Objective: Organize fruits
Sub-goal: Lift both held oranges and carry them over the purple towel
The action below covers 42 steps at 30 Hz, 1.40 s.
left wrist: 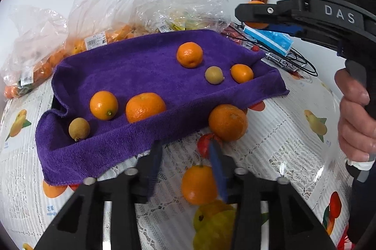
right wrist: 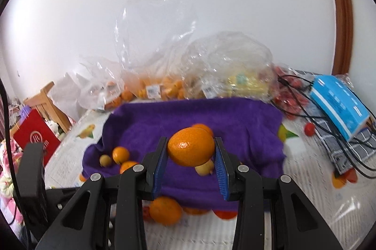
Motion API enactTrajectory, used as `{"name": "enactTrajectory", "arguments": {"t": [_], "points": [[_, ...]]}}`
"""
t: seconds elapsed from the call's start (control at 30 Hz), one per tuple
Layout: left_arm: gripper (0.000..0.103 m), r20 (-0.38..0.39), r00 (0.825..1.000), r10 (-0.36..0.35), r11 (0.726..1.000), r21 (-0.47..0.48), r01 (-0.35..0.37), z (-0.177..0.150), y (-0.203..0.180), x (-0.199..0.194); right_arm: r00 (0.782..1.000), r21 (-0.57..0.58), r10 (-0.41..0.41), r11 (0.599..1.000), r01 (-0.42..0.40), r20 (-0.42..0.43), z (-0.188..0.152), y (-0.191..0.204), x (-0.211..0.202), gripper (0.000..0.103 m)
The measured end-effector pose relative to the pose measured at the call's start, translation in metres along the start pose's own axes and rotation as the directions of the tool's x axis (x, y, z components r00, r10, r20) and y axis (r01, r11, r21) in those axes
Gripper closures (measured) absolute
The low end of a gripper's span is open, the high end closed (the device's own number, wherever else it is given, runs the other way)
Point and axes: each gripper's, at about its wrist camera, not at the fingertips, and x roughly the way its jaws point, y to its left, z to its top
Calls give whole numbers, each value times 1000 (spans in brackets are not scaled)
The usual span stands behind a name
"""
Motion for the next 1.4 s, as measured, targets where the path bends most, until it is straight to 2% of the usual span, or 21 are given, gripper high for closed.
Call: {"name": "enactTrajectory", "arguments": {"t": [0.17, 0.23, 0.3, 0.53, 0.7, 1.17, 1.3, 1.4], "points": [[50, -1, 1000, 0, 1000, -9, 0, -2, 1, 1, 1000, 24, 29, 999, -29, -9, -9, -9, 12, 65], [42, -6, 1000, 4, 1000, -5, -4, -2, 0, 2, 1000, 37, 12, 999, -11, -26, -15, -17, 15, 65], [41, -8, 1000, 3, 1000, 4, -3, -3, -2, 3, 999, 38, -1, 999, 2, -36, -19, -23, 17, 65], [41, -2, 1000, 4, 1000, 19, -4, -7, -4, -2, 999, 30, -36, 999, 37, -25, -35, -37, 6, 65], [41, -1, 1000, 9, 1000, 28, -9, -8, -6, -4, 997, 30, -58, 998, 60, -49, -46, -46, 5, 65], [41, -17, 1000, -20, 999, 40, 21, -19, -15, -15, 998, 24, -46, 999, 48, -49, -74, -55, -15, 65], [43, -34, 999, -25, 998, 58, 27, -24, -20, -17, 999, 16, -29, 999, 29, -39, -78, -53, -25, 65], [53, -51, 998, -28, 997, 72, 32, -29, -25, -19, 999, 12, -35, 999, 35, -39, -79, -51, -30, 65]]}}
